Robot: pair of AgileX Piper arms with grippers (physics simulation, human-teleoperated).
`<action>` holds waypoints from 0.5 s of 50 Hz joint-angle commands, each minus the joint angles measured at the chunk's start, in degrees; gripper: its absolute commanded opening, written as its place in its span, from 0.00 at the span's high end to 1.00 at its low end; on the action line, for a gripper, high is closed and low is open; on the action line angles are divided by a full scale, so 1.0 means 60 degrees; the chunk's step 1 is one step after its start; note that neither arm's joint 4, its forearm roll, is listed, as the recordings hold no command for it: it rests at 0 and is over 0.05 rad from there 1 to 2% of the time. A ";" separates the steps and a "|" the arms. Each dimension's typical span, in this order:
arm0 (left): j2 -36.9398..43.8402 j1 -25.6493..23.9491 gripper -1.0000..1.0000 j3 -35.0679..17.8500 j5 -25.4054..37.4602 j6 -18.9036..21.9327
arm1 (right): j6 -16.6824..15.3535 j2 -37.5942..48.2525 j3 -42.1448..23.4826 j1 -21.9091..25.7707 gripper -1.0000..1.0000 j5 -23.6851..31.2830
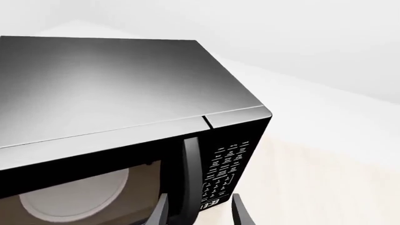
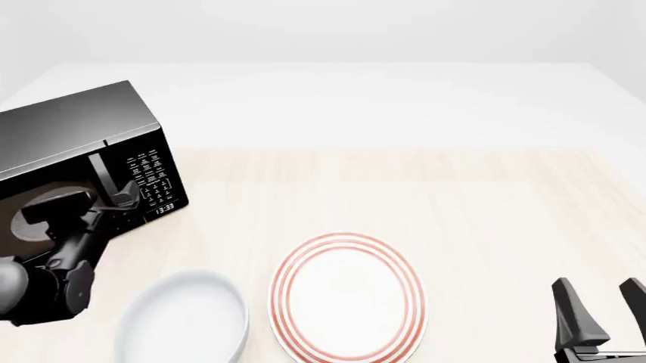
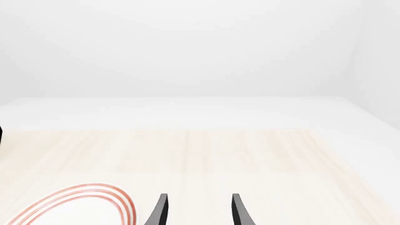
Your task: Open the microwave.
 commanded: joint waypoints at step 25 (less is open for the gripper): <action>0.0485 -0.0016 0.00 -0.0140 -0.0152 -0.0154 | -0.0001 0.0000 0.0000 0.0002 0.00 0.0000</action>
